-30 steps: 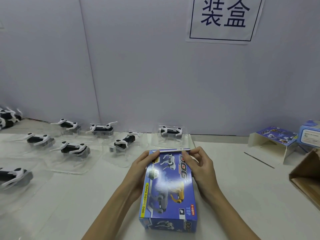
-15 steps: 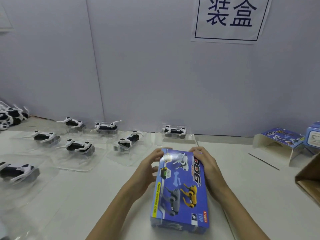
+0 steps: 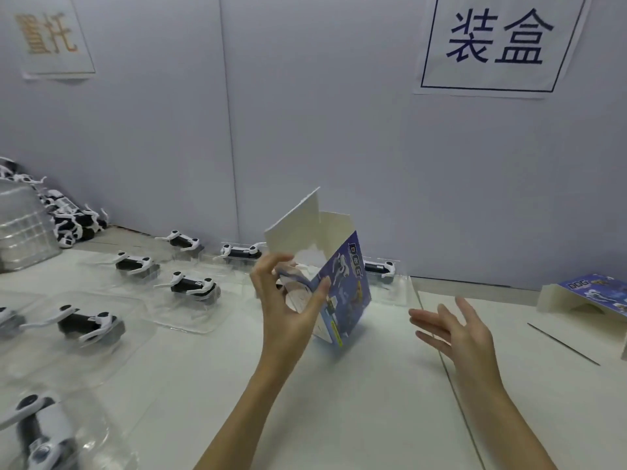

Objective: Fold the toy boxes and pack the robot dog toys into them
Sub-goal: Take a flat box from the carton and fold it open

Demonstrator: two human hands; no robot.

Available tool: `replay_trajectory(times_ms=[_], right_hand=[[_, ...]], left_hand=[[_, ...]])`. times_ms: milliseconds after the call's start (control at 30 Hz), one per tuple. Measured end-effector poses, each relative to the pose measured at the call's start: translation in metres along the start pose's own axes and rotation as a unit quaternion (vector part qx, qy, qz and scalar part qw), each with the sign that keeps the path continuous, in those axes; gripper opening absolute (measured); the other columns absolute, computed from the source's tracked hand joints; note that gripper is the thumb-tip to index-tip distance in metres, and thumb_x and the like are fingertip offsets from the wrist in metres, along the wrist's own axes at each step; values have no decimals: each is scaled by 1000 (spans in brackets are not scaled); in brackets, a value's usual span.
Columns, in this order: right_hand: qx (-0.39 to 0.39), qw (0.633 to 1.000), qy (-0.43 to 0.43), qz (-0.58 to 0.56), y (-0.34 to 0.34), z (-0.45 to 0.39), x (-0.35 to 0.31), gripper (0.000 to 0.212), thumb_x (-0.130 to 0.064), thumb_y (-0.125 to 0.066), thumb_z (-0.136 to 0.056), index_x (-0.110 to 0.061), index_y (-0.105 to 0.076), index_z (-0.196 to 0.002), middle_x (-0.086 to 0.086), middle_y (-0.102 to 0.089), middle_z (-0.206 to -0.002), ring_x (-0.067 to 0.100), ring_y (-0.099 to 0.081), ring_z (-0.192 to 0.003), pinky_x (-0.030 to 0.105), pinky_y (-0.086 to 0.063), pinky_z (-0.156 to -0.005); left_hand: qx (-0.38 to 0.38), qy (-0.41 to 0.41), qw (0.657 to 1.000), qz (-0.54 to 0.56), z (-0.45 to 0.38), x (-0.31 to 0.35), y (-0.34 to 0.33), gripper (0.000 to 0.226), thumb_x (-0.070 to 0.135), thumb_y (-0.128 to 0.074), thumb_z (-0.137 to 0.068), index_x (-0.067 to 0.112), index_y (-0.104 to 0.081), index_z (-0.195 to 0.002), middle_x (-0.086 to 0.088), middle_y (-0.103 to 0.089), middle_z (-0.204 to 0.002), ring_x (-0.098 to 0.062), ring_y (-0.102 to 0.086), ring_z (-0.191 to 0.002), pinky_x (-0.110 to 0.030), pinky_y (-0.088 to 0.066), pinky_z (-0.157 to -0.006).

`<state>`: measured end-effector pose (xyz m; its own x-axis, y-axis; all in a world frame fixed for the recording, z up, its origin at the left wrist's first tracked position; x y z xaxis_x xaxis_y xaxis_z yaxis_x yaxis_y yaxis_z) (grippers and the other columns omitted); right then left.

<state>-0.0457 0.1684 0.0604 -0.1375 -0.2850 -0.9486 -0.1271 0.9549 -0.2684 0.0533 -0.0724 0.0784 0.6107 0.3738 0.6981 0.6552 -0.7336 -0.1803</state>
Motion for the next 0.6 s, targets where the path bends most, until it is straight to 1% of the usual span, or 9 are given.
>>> replay_trajectory(times_ms=[67,100,167,233,333,400,433,500,600], right_hand=[[-4,1000,-16,22,-3,0,3,40,-17,-56,-107,-8,-50,-145,14,-78,-109,31,-77,-98,43,-59,-81],[-3,999,-15,34,-5,2,6,33,-17,-54,-108,-7,-56,-139,16,-77,-110,31,-77,-97,42,-60,-78],[23,999,11,33,-10,3,9,26,-16,-47,-110,-4,-61,-129,19,-72,-112,35,-73,-99,34,-62,-73],[80,995,66,7,-8,2,2,24,-14,-40,-112,-7,-60,-123,16,-67,-113,29,-67,-99,22,-60,-73],[142,971,189,32,11,-1,-21,27,-20,-39,-111,-15,-62,-123,3,-69,-114,16,-66,-103,24,-51,-91],[111,956,248,111,16,1,-30,30,-28,-40,-107,-19,-67,-114,-3,-72,-111,9,-67,-104,17,-49,-93],[79,951,251,165,11,4,-31,28,-31,-42,-104,-24,-69,-106,-7,-74,-108,6,-67,-102,14,-49,-89],[7,930,233,285,-10,8,-26,20,-26,-52,-102,-31,-70,-98,-14,-73,-103,5,-68,-97,18,-51,-81],[-113,853,250,444,-56,9,-10,21,-13,-60,-101,-30,-71,-102,-17,-66,-109,7,-61,-103,27,-49,-87]], left_hand=[[-50,-148,981,-118,5,-2,-3,54,16,-86,-82,26,-53,-123,-2,-37,-140,-18,-43,-138,-33,-45,-107],[-90,-186,967,-149,11,-2,-8,52,14,-86,-82,25,-54,-122,-2,-35,-144,-16,-41,-139,-35,-43,-110],[-181,-238,935,-192,26,-4,-20,43,17,-82,-87,26,-56,-120,-1,-38,-152,-19,-42,-142,-46,-40,-114],[-230,-306,890,-247,41,-7,-31,18,33,-69,-97,23,-60,-110,-2,-46,-154,-20,-42,-147,-58,-32,-117],[-283,-328,855,-285,57,-12,-43,29,43,-60,-103,20,-72,-92,0,-61,-144,-17,-50,-142,-57,-31,-117],[-334,-318,835,-301,63,-19,-44,25,38,-60,-103,23,-77,-94,1,-62,-141,-15,-52,-137,-52,-34,-115],[-355,-313,823,-314,66,-23,-44,22,35,-60,-104,23,-78,-99,1,-60,-143,-16,-51,-137,-50,-34,-116],[-375,-314,811,-321,70,-30,-44,15,25,-61,-102,23,-75,-105,-2,-56,-147,-18,-48,-140,-49,-32,-119],[-385,-308,807,-324,74,-34,-47,25,12,-61,-93,21,-73,-112,-7,-60,-144,-26,-50,-139,-53,-31,-120]])
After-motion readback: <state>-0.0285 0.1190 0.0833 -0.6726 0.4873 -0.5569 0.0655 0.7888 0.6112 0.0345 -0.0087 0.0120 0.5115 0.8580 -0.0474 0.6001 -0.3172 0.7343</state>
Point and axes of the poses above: each hand's wrist, its own z-axis away from the middle knuckle, its own y-axis out of the back of the hand, x = y × z, the point moved 1 cm from there along -z, towards the middle knuckle
